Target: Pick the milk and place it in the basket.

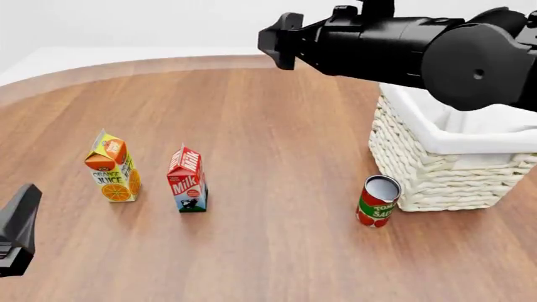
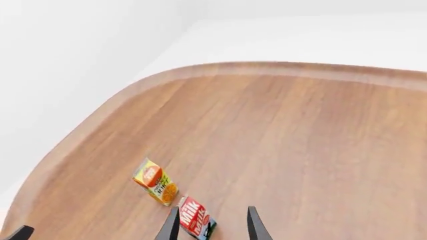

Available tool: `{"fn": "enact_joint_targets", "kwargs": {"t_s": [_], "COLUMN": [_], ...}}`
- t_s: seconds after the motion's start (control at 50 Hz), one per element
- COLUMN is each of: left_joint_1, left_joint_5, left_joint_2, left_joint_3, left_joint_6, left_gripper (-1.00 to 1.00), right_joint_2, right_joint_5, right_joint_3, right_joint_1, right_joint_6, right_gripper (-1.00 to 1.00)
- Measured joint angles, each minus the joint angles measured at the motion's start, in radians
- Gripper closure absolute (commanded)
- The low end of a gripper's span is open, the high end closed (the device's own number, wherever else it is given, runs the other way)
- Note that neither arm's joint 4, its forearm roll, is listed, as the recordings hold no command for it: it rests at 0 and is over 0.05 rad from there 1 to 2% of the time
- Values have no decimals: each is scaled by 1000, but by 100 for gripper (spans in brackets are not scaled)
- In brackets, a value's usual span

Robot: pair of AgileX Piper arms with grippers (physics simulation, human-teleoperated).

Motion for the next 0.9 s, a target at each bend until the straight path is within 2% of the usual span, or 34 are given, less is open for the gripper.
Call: {"fn": "enact_joint_targets", "kwargs": {"t_s": [0.9], "left_joint_1": [0], "left_joint_5": [0], "left_joint_2": [0], "left_joint_3": [0], "left_joint_6": [0], "left_gripper": [-100], "right_joint_2": [328], "right_joint_5": [20], "right_joint_3": [-212], "right_joint_1": [57], "right_joint_6": [143], "right_gripper": [-100]}}
